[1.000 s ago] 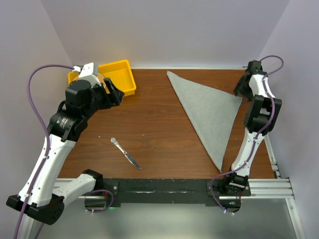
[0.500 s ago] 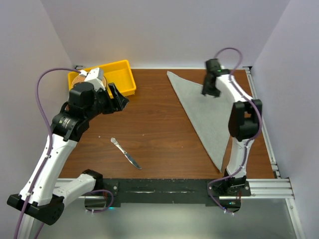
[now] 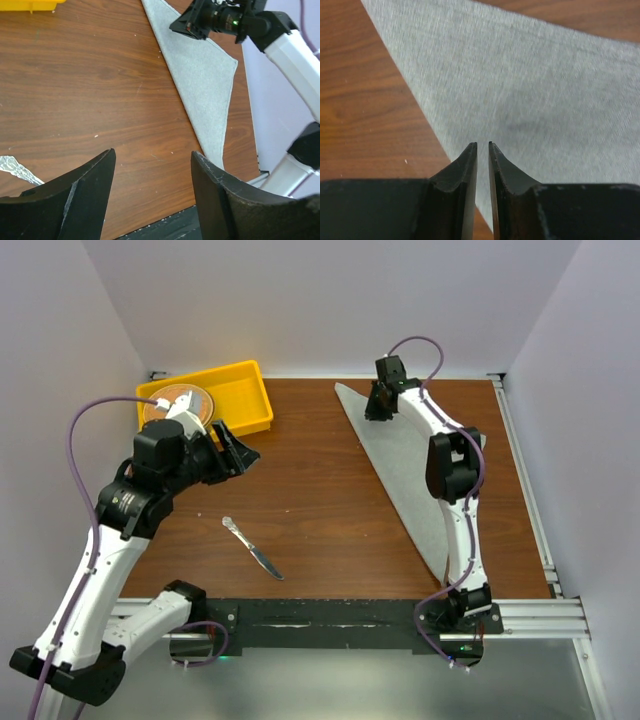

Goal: Fold the napkin, place the utensils inside, and roll it up
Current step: Fold the napkin

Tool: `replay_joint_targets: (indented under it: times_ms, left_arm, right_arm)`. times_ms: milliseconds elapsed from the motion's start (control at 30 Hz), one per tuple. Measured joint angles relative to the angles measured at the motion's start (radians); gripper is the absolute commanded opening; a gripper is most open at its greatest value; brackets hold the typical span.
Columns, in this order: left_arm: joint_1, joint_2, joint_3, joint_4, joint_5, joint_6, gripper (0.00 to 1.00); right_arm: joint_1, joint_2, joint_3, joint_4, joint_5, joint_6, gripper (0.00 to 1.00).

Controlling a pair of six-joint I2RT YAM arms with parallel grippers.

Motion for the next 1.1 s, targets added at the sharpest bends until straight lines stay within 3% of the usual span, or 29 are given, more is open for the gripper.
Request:
replay_joint_targets:
  times_ms: [400, 733, 867, 967, 1000, 1100]
  left_arm:
    - [0.0, -0.048, 0.0, -0.033, -0.003, -0.027, 0.66]
    - [0.0, -0.011, -0.047, 0.021, -0.002, -0.042, 0.66]
    - [0.0, 0.027, -0.103, 0.114, -0.004, -0.074, 0.62]
    - [-0.002, 0.083, -0.156, 0.229, -0.007, -0.111, 0.57]
    - [-0.006, 0.116, -0.172, 0.274, -0.011, -0.125, 0.56]
    - [-0.04, 0.258, -0.186, 0.417, -0.029, -0.145, 0.47]
  right_arm:
    - [0.019, 0.095, 0.06, 0.044, -0.088, 0.02, 0.13]
    - [0.086, 0.035, -0.079, 0.124, -0.174, 0.008, 0.11]
    - [0.14, -0.006, -0.133, 0.083, -0.212, 0.0, 0.16]
    - [0.169, -0.048, -0.166, 0.011, -0.223, -0.009, 0.25]
    - [0.177, -0.064, -0.169, -0.026, -0.22, -0.019, 0.33]
    - [0.177, -0.131, -0.169, -0.127, -0.208, -0.057, 0.4]
